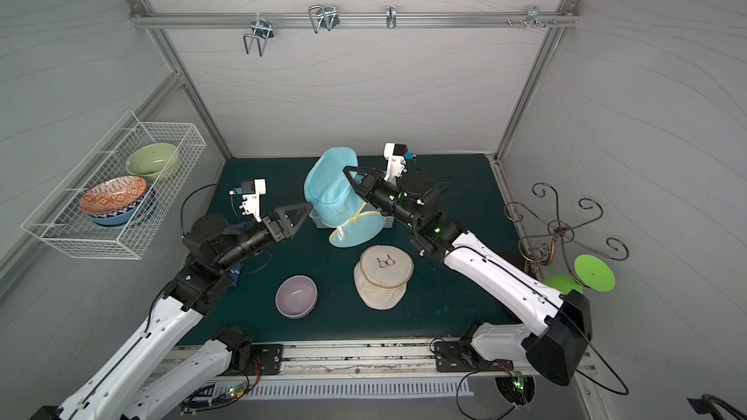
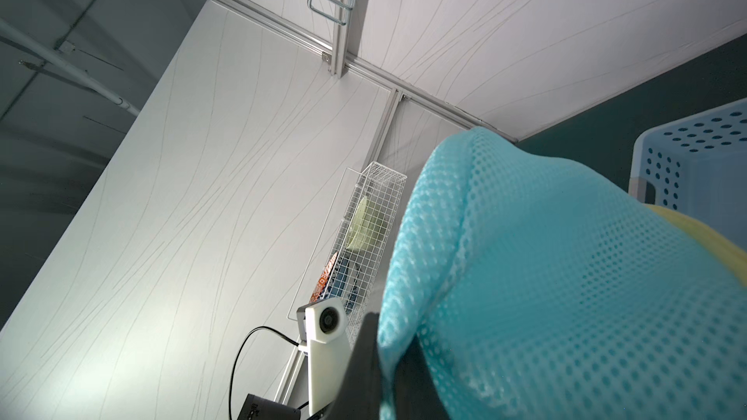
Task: Turn the laundry bag inside out
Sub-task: Turn over the laundry bag.
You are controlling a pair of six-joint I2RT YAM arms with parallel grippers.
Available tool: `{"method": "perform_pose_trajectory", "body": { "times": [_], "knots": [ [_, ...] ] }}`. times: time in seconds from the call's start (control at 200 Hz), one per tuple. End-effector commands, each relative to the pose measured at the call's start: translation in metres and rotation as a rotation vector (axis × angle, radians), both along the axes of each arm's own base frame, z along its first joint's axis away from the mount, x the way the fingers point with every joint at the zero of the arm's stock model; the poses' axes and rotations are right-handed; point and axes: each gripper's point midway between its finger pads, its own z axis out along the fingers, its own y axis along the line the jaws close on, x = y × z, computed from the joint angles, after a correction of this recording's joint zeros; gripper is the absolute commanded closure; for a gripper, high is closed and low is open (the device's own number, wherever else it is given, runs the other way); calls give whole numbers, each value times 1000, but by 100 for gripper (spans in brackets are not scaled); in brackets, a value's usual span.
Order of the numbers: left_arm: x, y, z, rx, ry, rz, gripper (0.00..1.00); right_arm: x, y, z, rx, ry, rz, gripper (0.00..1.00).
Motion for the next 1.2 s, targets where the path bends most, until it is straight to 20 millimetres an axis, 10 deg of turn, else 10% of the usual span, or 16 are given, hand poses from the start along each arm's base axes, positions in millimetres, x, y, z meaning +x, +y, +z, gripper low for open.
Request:
{"method": "perform_pose_trajectory", "body": {
  "times": [0.0,0.115,0.38,0.515,0.59,0.62,0.635,1.005,1.191],
  "knots": [
    [3,4,41,-56,-107,36,1,-10,10,25,106,-8,59,100],
    [5,-3,48,-40,-105,-1,16,-12,21,14,114,38,111,100],
    [-4,-5,60,-25,-80,-37,100,1,13,-22,75,153,140,100],
    [-2,-6,53,95,2,-40,98,13,0,-39,141,204,125,100],
    [0,-8,35,145,62,-51,57,14,-4,-31,176,168,122,100],
    [2,-7,27,152,86,-44,10,14,-5,-26,191,152,119,100],
    [1,-8,24,149,94,-49,2,14,-5,-23,201,142,120,100],
    [-5,2,-9,161,133,-14,18,11,-4,25,273,13,125,100],
    [3,4,18,13,55,34,5,3,13,21,284,6,159,100]
  ]
}}
